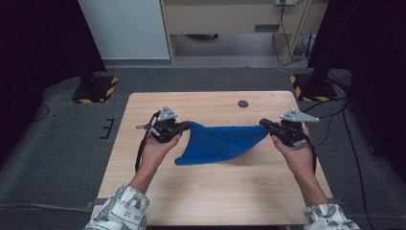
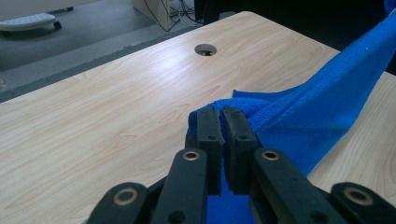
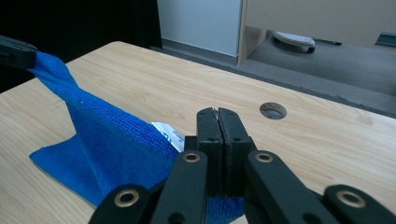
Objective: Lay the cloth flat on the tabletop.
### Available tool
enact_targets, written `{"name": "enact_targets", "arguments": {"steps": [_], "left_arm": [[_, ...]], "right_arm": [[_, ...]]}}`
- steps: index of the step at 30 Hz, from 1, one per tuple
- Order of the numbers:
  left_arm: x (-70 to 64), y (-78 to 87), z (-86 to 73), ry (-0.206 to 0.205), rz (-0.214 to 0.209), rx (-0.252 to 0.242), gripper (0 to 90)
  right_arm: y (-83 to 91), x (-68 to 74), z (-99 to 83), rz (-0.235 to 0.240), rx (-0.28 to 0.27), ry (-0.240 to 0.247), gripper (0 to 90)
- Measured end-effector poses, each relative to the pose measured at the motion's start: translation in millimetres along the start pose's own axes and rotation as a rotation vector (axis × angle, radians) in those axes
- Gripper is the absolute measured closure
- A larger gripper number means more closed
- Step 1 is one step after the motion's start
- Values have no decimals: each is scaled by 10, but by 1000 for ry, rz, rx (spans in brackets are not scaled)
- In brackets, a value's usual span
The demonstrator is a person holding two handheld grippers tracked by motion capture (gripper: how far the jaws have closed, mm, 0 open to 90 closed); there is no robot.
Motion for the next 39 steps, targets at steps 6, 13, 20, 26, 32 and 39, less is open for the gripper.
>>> {"name": "enact_targets", "arguments": {"steps": [6, 13, 20, 26, 32, 39], "left_arm": [[-26, 44, 65, -8, 0, -14, 863], [-53, 92, 143, -20, 0, -27, 863], [-12, 87, 221, -18, 6, -41, 863], [-8, 113, 294, -25, -14, -53, 862], [74, 77, 380, -1, -30, -63, 863], [150, 143, 510, 4, -47, -91, 864]], "right_arm": [[21, 21, 73, -1, -17, 4, 888], [51, 12, 137, 0, -29, 3, 888], [-35, -38, 131, -4, -32, -6, 888], [-26, -51, 207, 0, -52, -6, 888], [-107, -118, 248, -6, -56, -23, 888], [-157, -134, 327, 15, -74, -23, 888]]}}
Point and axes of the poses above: each handheld gripper's, and its own axes: y roughly backward along the jaws, z roughly out of its top, x roughly to its left, the point moved 3 cm from there along -y, roughly forward along the jaws, and after that the axes turned 12 degrees about -x, right-handed, at the moved point
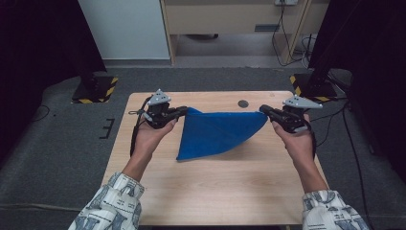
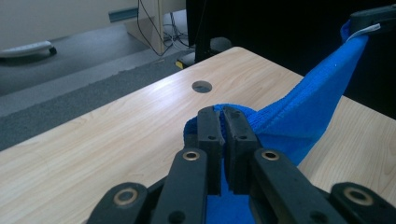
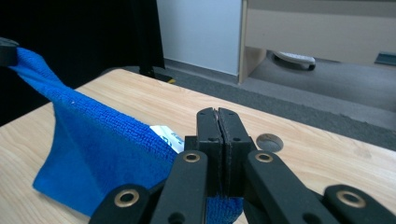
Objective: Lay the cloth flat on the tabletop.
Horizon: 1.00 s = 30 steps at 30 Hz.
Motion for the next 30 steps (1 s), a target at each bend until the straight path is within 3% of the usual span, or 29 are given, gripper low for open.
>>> {"name": "enact_targets", "arguments": {"steps": [10, 13, 24, 30], "left_arm": [[-141, 193, 84, -45, 5, -19, 864], [-171, 264, 101, -39, -1, -34, 864], [-422, 601, 198, -63, -29, -69, 862], [-574, 772, 258, -82, -32, -61, 862]], "right_arm": [[138, 135, 96, 16, -24, 28, 888], [208, 179, 133, 23, -42, 24, 888], [588, 425, 271, 54, -86, 53, 888], [795, 552, 373, 73, -99, 72, 887]]}}
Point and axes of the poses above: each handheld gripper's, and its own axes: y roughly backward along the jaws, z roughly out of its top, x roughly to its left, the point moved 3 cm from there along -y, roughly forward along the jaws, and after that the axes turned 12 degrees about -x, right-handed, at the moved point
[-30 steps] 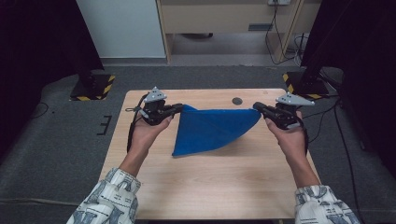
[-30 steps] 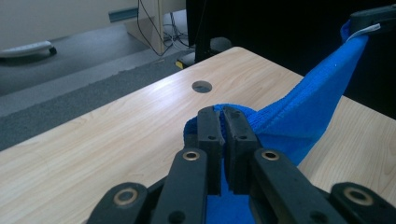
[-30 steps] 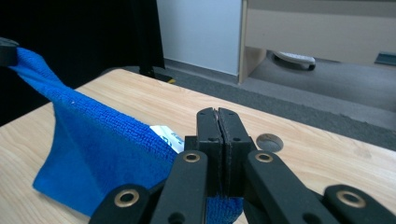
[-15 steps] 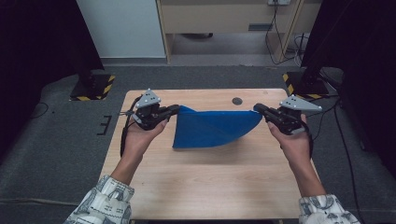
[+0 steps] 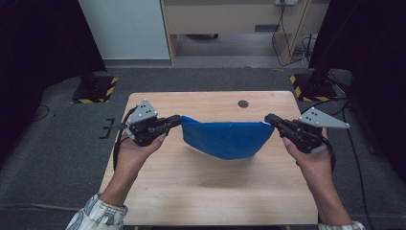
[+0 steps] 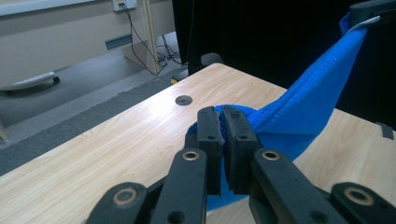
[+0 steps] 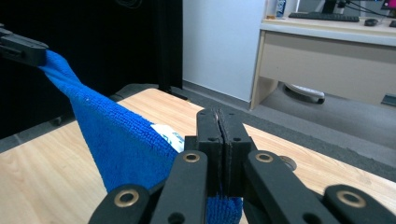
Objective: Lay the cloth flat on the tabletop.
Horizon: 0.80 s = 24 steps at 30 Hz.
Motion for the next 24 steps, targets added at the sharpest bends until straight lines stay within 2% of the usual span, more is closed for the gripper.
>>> {"name": "enact_targets", "arguments": {"steps": [4, 8, 10, 13, 19, 21, 24], "left_arm": [[-66, 47, -4, -1, -15, 24, 862], [18, -51, -72, 20, -12, 65, 860], [112, -148, -128, 47, -11, 85, 858], [268, -307, -248, 63, 3, 122, 857], [518, -543, -490, 121, 20, 148, 855], [567, -608, -549, 120, 33, 155, 855], [646, -717, -626, 123, 47, 175, 856]], "right_arm": [[86, 81, 52, -1, 14, 11, 887], [35, 58, 12, -6, 52, 5, 886], [-52, 4, -54, -13, 81, 2, 886], [-224, -81, -173, -20, 121, -10, 886], [-584, -286, -453, -43, 176, -28, 886], [-674, -353, -530, -50, 176, -46, 886], [-796, -421, -638, -56, 184, -46, 886]]}}
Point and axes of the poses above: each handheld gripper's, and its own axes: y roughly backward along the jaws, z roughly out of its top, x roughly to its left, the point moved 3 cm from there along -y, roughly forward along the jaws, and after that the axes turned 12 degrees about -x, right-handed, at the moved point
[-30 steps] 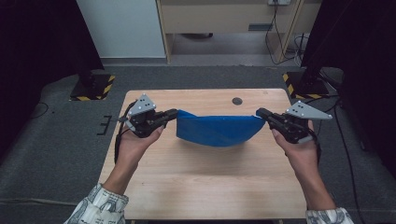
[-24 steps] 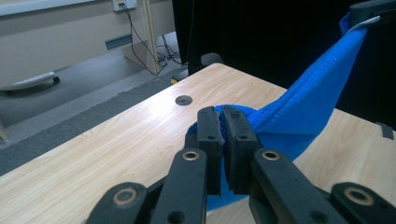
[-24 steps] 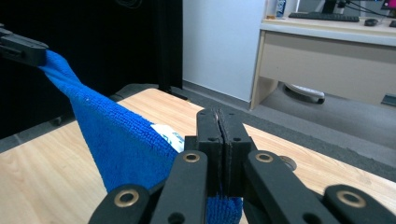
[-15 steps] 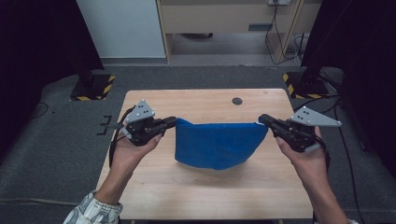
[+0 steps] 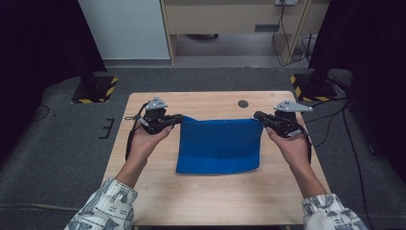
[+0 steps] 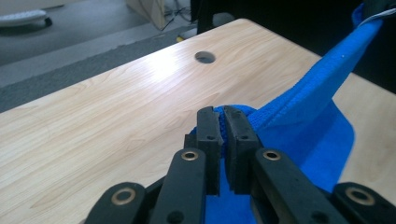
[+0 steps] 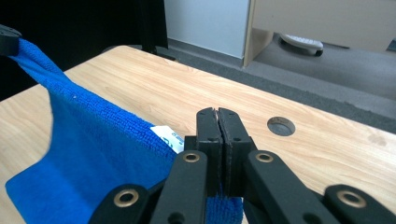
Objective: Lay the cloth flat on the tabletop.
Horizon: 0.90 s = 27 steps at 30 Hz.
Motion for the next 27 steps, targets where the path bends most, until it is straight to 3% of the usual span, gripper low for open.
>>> {"name": "enact_targets", "arguments": {"steps": [2, 5, 14, 27], "left_arm": [[50, -70, -26, 8, 7, 8, 856], [104, -169, -49, -18, 28, 20, 853], [256, -418, -109, 21, 65, 22, 854], [453, -661, -195, 41, 125, 28, 857]], "right_arm": [[-81, -49, -46, -10, 6, -3, 886], [-191, -108, -112, -17, 14, -19, 886], [-456, -268, -231, -48, 40, -35, 886], [-799, -397, -331, -84, 63, -44, 886]]}}
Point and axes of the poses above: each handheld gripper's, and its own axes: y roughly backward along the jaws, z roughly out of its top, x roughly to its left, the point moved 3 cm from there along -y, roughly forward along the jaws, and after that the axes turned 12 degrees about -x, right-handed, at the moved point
